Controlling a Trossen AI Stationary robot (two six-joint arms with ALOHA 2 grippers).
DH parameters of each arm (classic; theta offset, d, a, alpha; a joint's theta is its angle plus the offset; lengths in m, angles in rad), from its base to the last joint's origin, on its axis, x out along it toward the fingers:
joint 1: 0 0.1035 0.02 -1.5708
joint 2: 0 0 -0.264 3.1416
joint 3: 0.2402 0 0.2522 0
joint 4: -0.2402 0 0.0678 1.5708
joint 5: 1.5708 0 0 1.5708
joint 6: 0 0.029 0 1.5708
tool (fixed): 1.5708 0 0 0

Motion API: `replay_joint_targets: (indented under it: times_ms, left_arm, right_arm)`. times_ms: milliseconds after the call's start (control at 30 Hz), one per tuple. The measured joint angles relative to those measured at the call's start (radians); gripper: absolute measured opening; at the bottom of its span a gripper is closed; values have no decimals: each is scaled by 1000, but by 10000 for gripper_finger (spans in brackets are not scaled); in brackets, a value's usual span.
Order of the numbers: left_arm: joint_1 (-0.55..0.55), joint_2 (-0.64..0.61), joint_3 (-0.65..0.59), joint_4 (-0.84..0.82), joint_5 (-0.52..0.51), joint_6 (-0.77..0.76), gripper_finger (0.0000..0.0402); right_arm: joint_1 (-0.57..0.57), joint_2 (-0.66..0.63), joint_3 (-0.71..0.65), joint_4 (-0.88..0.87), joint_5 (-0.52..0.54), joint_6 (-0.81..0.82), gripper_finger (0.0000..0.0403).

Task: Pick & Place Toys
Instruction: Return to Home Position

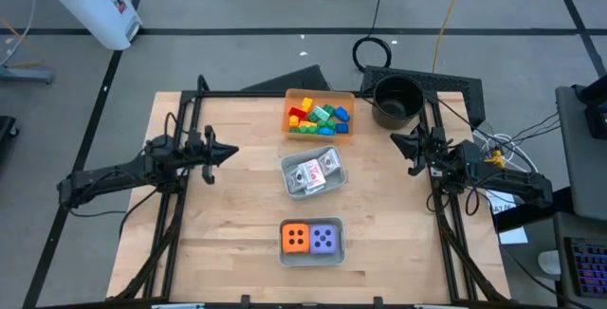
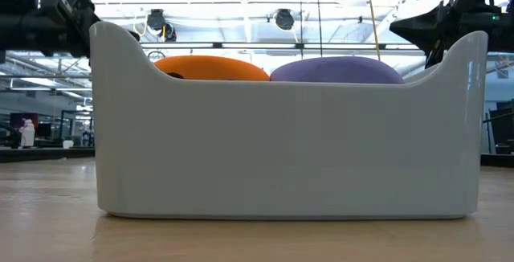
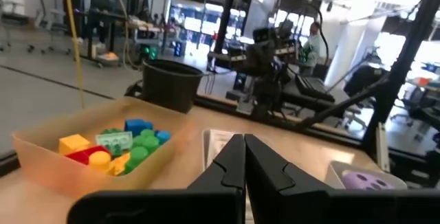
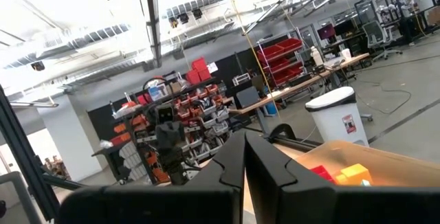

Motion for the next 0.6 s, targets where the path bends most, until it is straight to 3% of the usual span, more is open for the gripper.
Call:
replay_joint_targets:
  times_ms: [100, 267, 600]
  left_arm:
    - [0, 0, -53, 89, -25, -7, 1]
    - [0, 0, -56, 85, -52, 11, 1]
    - [0, 1, -56, -49, -76, 18, 4]
  right_arm:
    - [0, 0, 0, 0, 0, 0, 8]
    - [0, 0, 0, 0, 0, 0, 8]
    - [0, 0, 0, 0, 0, 0, 8]
